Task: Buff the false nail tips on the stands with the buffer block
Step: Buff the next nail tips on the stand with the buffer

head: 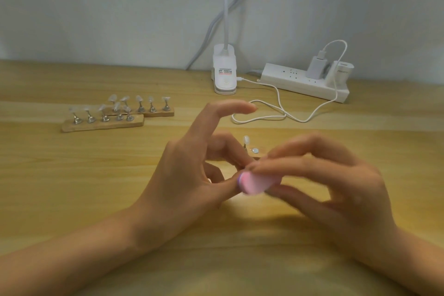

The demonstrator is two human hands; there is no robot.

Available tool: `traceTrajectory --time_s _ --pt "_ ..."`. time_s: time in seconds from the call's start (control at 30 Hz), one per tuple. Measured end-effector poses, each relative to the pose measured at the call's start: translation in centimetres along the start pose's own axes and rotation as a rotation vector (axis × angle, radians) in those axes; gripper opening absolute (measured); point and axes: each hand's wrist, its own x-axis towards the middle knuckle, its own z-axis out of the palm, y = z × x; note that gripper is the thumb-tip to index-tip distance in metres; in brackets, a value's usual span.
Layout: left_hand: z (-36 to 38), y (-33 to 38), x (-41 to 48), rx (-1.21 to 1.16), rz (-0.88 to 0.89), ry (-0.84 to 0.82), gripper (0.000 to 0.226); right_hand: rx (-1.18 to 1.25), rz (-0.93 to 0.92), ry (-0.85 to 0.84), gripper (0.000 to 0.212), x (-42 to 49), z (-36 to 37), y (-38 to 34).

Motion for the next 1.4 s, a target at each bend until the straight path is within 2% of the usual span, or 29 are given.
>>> traceTrajectory --time_s 0.1,0.2,0.3,0.4,0.5,0.63,1.0,1.1,1.2,1.4 --pt "-0.08 -0.01 -0.04 -0.005 -0.006 0.013 0.064 0.03 0.043 0.041 0.021 0.04 -0.09 -0.08" --pt "-0.06 0.02 -0.07 0.01 0.012 -0.003 0.064 -0.009 0.004 -0.007 0.021 0.0 -0.12 -0.03" --pt "-0.13 -0.02 -0.09 -0.004 0.0 0.012 0.061 0.006 0.042 0.045 0.021 0.05 -0.23 0.05" --pt "-0.04 0.03 -0.12 0.01 0.012 -0.001 0.06 0.012 0.02 -0.004 0.022 0.07 -0.13 0.17" --pt "-0.09 0.0 -0.13 -0.002 0.0 0.009 0.061 0.037 0.075 0.043 0.023 0.02 -0.32 0.36" --pt "0.07 -0.1 -0.15 0.02 0.008 -0.006 0.06 0.042 0.04 -0.01 0.023 -0.14 -0.27 0.27" --pt "-0.14 -0.25 -0.14 0.024 0.026 -0.012 0.061 -0.028 -0.005 -0.02 0.021 0.02 -0.2 0.09" --pt "-0.13 -0.36 -0.08 0.017 0.021 -0.009 0.063 -0.025 0.04 0.016 0.021 -0.07 -0.29 0.1" --pt "-0.03 -0.31 -0.09 0.02 0.032 -0.017 0.061 -0.017 -0.002 -0.036 0.019 -0.11 -0.26 0.09" --pt "-0.42 -0.2 -0.22 0.005 0.032 -0.003 0.061 0.004 0.082 0.036 0.02 -0.08 -0.45 0.84"
